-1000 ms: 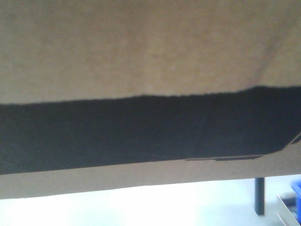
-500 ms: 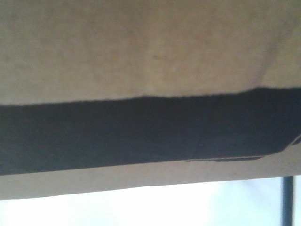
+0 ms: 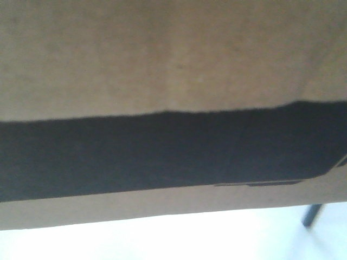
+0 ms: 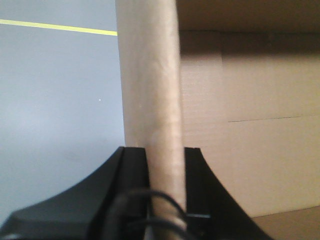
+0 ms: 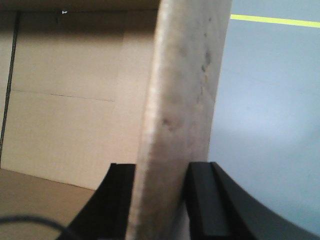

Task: Grab box from left shelf to table start
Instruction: 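Hold the box with both grippers while the base turns away, then carry the box with both grippers toward the white table, then hold the box above the white table with both grippers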

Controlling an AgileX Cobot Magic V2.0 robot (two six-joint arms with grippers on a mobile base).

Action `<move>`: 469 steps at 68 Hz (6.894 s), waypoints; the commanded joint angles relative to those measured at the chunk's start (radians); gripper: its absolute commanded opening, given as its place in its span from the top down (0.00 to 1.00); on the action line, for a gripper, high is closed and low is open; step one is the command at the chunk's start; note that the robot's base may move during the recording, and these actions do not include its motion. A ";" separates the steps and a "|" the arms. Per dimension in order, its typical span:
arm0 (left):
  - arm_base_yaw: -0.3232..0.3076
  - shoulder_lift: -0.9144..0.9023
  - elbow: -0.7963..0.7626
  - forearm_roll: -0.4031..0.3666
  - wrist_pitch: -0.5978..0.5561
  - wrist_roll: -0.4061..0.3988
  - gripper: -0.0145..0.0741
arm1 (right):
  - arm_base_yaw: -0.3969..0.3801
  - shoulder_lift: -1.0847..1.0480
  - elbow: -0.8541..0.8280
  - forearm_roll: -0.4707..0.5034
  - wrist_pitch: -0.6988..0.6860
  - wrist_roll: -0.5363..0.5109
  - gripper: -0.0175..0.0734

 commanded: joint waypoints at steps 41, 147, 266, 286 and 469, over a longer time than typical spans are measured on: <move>-0.006 0.007 -0.039 -0.090 -0.054 0.010 0.94 | -0.006 0.010 -0.030 0.012 -0.118 -0.021 0.74; -0.006 0.007 -0.039 -0.090 -0.054 0.010 0.94 | -0.006 0.010 -0.030 0.012 -0.114 -0.021 0.74; -0.006 0.009 -0.039 -0.091 -0.060 0.010 0.94 | -0.006 0.012 -0.030 0.012 -0.113 -0.021 0.74; -0.006 0.009 -0.039 -0.091 -0.060 0.010 0.94 | -0.006 0.012 -0.030 0.012 -0.113 -0.021 0.74; -0.011 0.009 -0.039 -0.085 -0.060 0.010 0.94 | -0.006 0.012 -0.030 0.012 -0.099 -0.021 0.74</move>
